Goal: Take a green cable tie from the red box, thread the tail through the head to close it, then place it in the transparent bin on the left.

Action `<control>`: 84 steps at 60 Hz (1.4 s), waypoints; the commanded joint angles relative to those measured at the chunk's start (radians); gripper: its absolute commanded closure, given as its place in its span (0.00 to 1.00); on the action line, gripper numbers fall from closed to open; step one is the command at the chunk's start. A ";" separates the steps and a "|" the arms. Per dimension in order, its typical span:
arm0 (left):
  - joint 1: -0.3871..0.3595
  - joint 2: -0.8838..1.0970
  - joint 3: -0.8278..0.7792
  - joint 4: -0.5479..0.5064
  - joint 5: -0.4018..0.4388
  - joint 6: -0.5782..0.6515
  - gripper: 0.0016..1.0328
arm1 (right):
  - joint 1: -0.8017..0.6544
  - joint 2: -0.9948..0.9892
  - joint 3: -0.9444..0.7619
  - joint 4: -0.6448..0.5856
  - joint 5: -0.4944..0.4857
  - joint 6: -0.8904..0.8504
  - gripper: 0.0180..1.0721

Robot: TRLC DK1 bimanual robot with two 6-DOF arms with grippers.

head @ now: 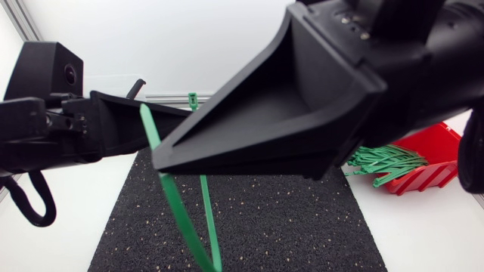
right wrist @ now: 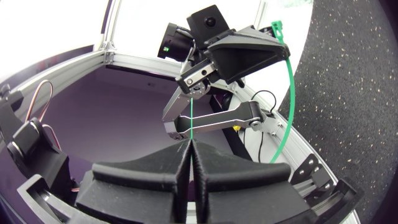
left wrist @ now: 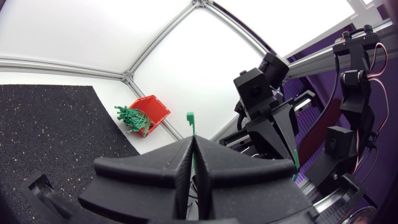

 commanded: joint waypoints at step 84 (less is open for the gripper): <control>-0.141 -0.016 0.019 0.053 -0.204 0.126 0.97 | -0.169 0.041 0.046 -0.090 -0.028 0.312 0.94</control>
